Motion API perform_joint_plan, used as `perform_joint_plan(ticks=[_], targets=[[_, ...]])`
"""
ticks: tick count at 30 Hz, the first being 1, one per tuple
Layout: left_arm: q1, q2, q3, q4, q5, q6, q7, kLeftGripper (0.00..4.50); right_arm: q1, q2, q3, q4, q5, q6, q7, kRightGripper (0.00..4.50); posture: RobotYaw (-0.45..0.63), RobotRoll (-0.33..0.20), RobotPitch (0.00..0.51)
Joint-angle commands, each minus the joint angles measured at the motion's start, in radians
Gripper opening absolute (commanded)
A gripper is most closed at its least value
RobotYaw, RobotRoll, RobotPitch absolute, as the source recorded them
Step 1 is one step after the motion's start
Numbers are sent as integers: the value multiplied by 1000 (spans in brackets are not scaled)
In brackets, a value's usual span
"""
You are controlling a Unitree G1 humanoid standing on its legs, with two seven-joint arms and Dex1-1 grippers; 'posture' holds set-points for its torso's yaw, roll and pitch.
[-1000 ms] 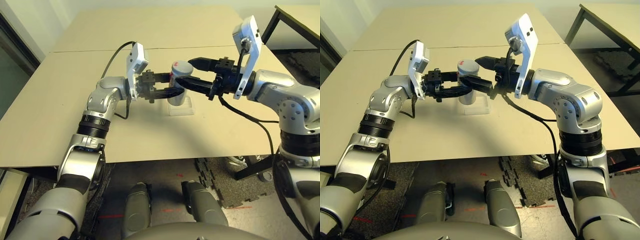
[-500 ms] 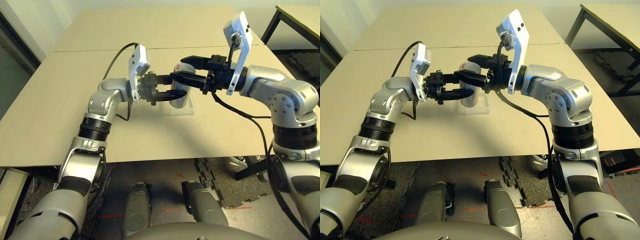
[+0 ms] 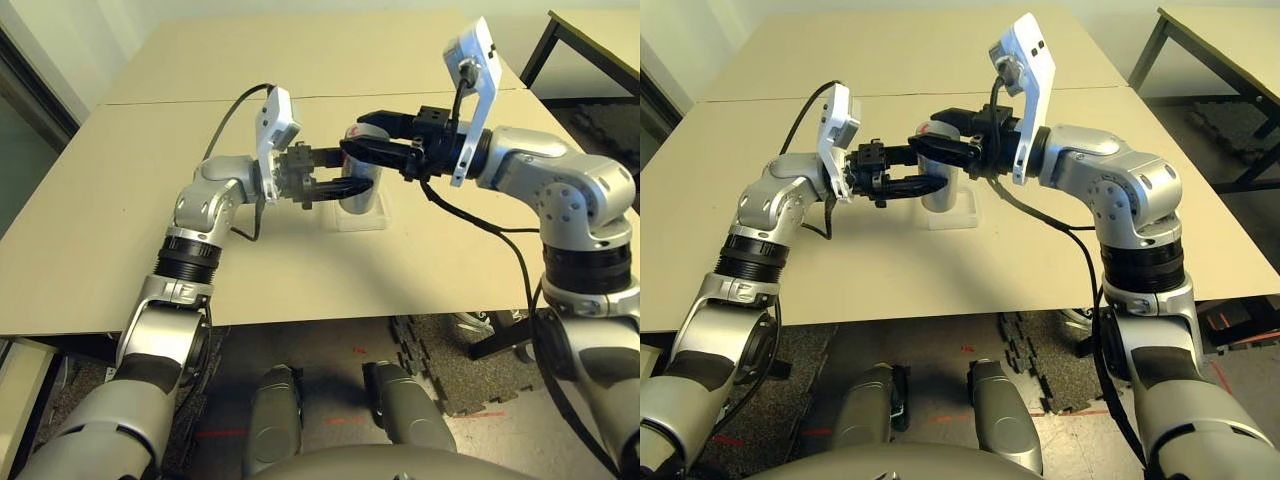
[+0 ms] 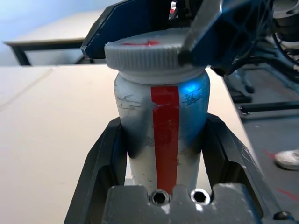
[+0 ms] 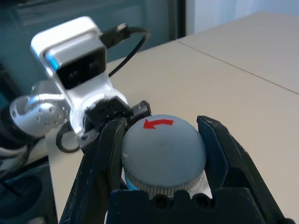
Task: Pour the medicine from the bottle into the box.
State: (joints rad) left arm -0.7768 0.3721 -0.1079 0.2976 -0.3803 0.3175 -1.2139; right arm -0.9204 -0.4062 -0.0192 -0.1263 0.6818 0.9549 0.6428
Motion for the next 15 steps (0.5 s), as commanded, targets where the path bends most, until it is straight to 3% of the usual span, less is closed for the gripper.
perform_joint_plan(ticks=[1,8,15], targets=[[37,-8,-35,21,29,0,0,2468,-83,1,-66,42,7,-32,-22,2594,-192,0,96],[10,-27,4,76,56,-56,94,2468,-92,-5,-59,145,-79,-119,-43,2594,-175,0,90],[-107,-91,162,286,122,-287,472,2468,23,40,-10,254,-250,-290,-119,2594,-166,0,85]])
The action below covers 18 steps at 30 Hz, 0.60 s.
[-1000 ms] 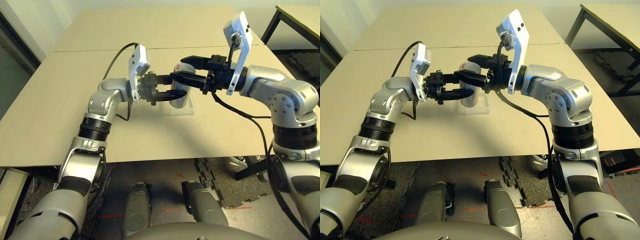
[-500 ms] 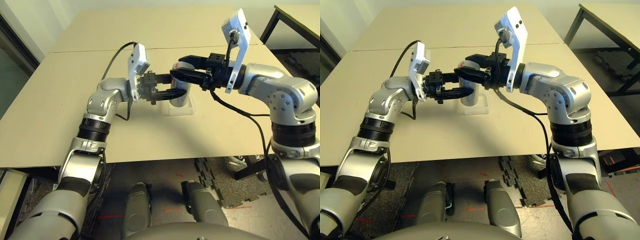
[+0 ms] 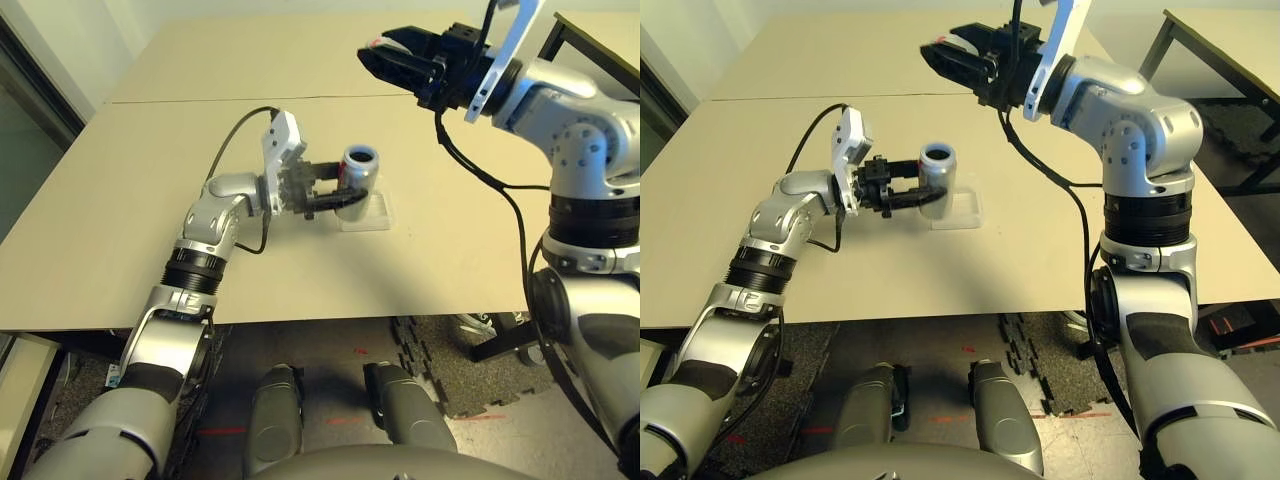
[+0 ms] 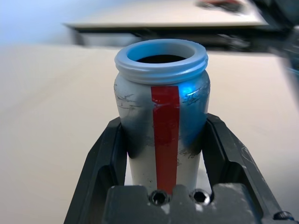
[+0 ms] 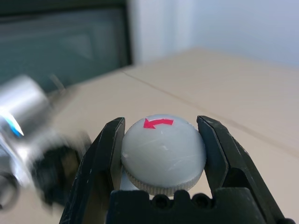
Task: Pour the medicine from the bottle into the box.
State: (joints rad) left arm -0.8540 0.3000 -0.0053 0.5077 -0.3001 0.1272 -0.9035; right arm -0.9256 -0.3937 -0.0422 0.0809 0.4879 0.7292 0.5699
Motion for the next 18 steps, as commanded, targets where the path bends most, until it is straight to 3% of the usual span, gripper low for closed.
perform_joint_plan(ticks=[1,10,18], targets=[[-36,-27,77,99,52,-126,212,2468,38,43,8,67,-71,-84,-64,2594,-165,0,85],[-4,-118,122,328,133,-350,502,2468,85,121,-41,424,-245,-428,-246,2594,-142,0,75],[-28,-149,132,529,177,-460,631,2468,49,144,-87,779,-293,-642,-318,2594,-133,0,68]])
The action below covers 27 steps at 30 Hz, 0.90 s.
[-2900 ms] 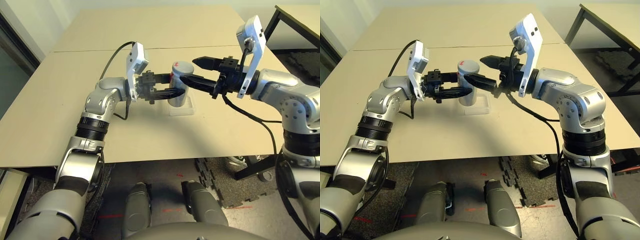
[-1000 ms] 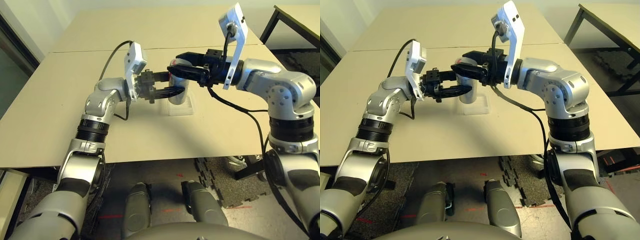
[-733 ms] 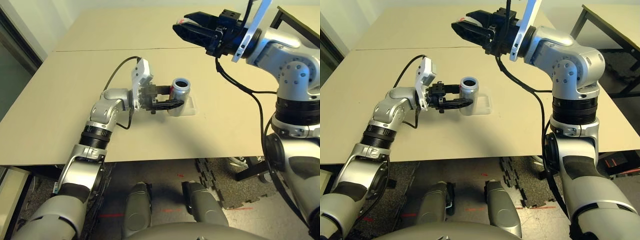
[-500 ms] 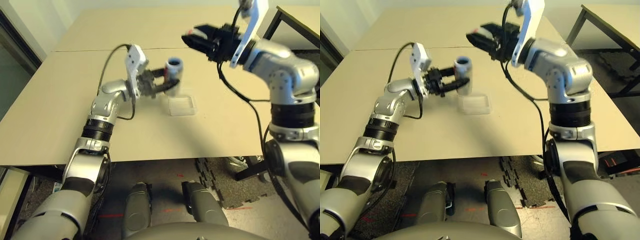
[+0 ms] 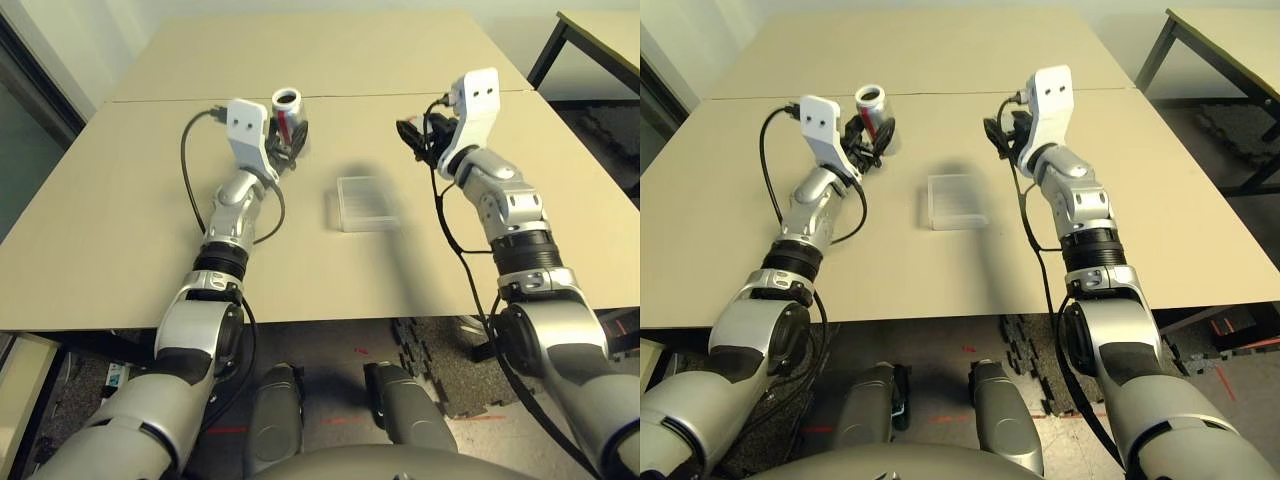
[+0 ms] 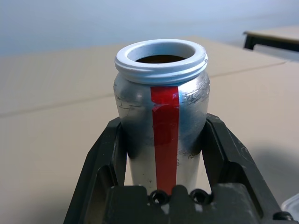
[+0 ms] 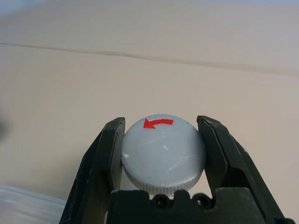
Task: Pour the medicine from the bottle into the box.
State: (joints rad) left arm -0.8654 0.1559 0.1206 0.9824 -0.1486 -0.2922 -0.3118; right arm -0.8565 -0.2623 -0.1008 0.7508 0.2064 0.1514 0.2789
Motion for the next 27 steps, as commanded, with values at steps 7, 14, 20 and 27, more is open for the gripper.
perform_joint_plan(ticks=[7,14,20,27], targets=[[-27,1,6,119,42,-70,47,2468,-67,43,-37,303,-45,-182,-32,2594,-125,0,64],[-25,10,8,125,45,-71,38,2468,-89,68,-36,380,-66,-225,-24,2594,-108,0,62],[-18,15,10,119,46,-72,34,2468,-92,67,-37,398,-73,-228,-19,3327,-105,0,57],[-23,17,13,126,48,-63,44,2468,-105,60,-42,391,-75,-236,-12,4500,-115,0,57]])
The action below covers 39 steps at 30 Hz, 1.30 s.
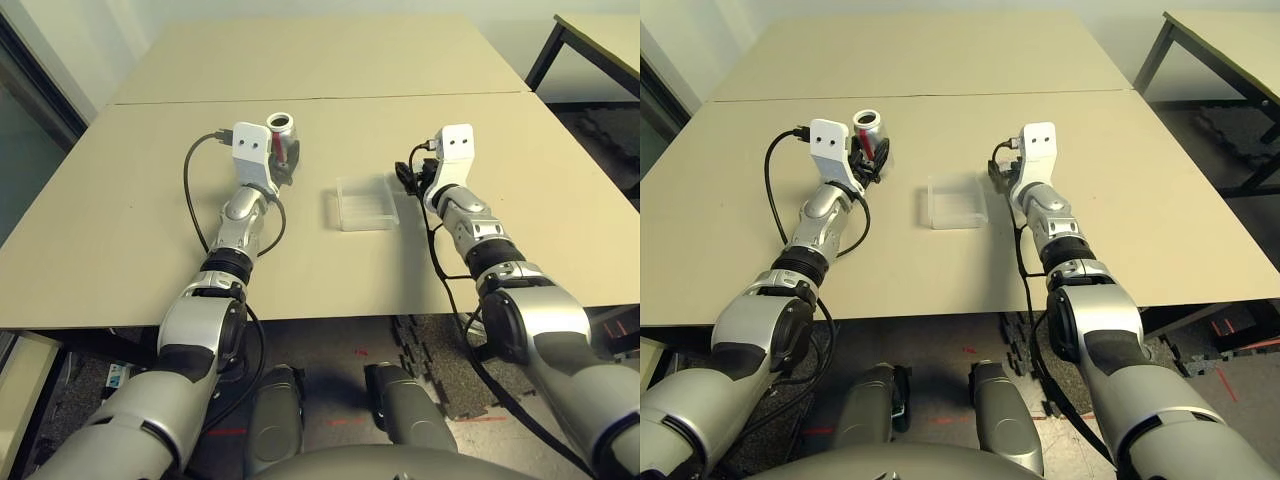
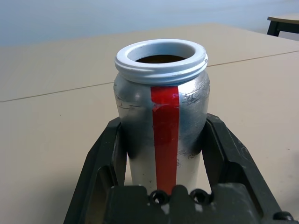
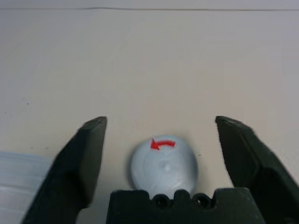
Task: Pour the medicine from the bottle into the box.
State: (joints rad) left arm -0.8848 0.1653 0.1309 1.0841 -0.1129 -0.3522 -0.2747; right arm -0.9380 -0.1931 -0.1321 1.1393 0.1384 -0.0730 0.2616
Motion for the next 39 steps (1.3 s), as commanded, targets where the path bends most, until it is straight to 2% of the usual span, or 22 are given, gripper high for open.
perform_joint_plan(ticks=[1,6,10,15,20,26,30,34,39], targets=[[-4,7,3,26,13,-2,9,2468,-26,-11,-11,1,-6,-13,6,4500,-116,0,57],[-10,6,5,30,14,5,17,2468,-41,-21,-20,-39,6,0,15,4500,-128,0,70],[-22,12,9,39,13,11,18,2468,-19,-44,-26,-148,27,52,52,4500,-140,0,82],[-43,27,11,50,12,17,11,2468,97,-124,3,-465,56,237,176,4500,-147,0,91],[-74,50,12,67,10,32,-11,2468,293,-283,53,-905,120,533,347,4500,-161,0,101],[-106,71,3,97,19,50,-59,2468,452,-441,48,-1236,236,819,455,4500,-189,0,106],[-121,83,-6,119,36,62,-74,2468,522,-489,60,-1357,300,924,497,4500,-205,0,107],[-132,93,-7,139,51,70,-70,2468,547,-473,72,-1407,327,970,493,4500,-210,0,107],[-138,101,-13,158,76,87,-57,2468,546,-436,123,-1384,303,945,474,4500,-211,0,108]])
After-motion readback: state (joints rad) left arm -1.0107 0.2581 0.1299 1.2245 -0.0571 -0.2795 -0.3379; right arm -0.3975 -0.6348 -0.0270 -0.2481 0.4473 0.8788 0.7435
